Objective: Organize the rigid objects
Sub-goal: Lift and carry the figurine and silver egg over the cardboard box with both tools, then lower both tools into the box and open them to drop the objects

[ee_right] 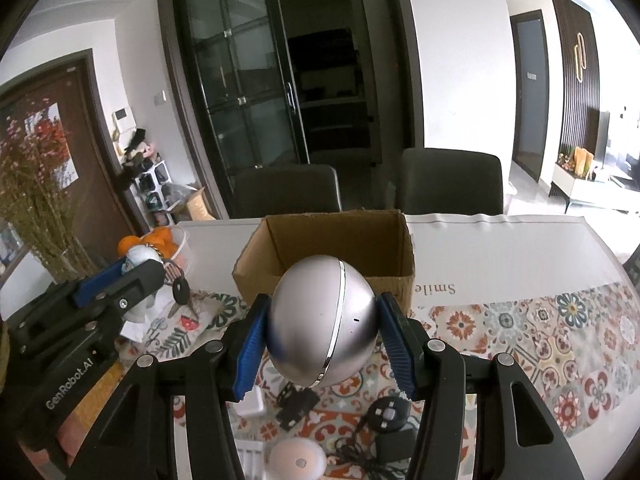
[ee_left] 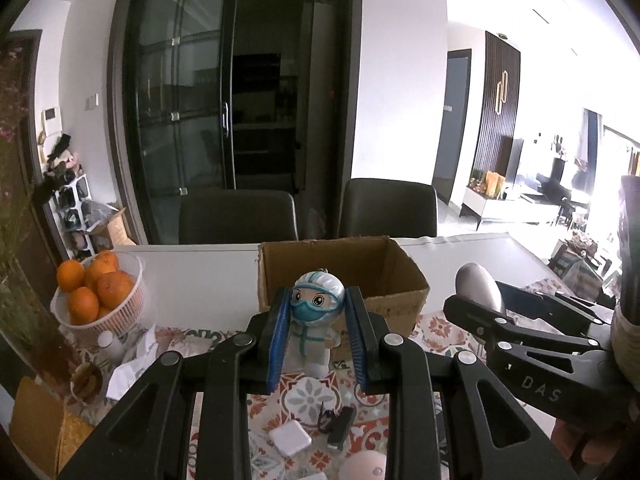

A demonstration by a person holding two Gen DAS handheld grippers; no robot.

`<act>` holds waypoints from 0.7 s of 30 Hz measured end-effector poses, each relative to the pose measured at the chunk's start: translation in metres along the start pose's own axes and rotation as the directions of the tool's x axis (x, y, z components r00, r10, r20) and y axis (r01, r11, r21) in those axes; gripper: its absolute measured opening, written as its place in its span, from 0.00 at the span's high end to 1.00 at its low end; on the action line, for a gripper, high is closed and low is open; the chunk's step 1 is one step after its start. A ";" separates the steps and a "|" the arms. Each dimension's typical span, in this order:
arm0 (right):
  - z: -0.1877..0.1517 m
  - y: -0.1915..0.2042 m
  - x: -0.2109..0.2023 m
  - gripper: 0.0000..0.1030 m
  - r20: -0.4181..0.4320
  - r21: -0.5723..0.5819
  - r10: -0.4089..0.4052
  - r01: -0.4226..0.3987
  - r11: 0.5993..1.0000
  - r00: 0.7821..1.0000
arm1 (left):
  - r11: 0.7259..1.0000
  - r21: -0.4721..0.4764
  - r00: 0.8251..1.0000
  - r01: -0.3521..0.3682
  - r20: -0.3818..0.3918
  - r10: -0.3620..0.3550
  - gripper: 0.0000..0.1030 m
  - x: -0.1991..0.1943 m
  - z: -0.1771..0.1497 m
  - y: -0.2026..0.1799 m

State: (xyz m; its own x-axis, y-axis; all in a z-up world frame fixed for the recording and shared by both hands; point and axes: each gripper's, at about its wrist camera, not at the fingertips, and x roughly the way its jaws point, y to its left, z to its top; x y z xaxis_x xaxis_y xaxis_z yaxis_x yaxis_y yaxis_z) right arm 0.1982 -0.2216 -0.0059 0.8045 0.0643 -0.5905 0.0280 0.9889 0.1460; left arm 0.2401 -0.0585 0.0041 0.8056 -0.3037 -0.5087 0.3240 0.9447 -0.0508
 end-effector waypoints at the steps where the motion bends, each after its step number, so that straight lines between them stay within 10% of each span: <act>1: 0.003 -0.001 0.003 0.47 -0.004 0.000 0.000 0.000 1.000 1.000 | 1.000 -0.002 1.000 0.003 -0.001 -0.003 0.73 0.003 0.003 0.000; 21: 0.076 -0.029 0.099 0.47 -0.158 -0.002 0.009 -0.009 1.000 0.987 | 1.000 0.004 0.989 0.018 -0.149 -0.017 0.73 0.111 0.064 0.001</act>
State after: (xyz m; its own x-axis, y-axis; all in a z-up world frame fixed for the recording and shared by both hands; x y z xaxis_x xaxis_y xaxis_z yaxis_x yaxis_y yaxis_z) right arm 0.3219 -0.2536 -0.0084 0.7009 0.0931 -0.7071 0.0197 0.9885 0.1497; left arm 0.3621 -0.0990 0.0029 0.7170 -0.2982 -0.6300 0.3405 0.9385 -0.0567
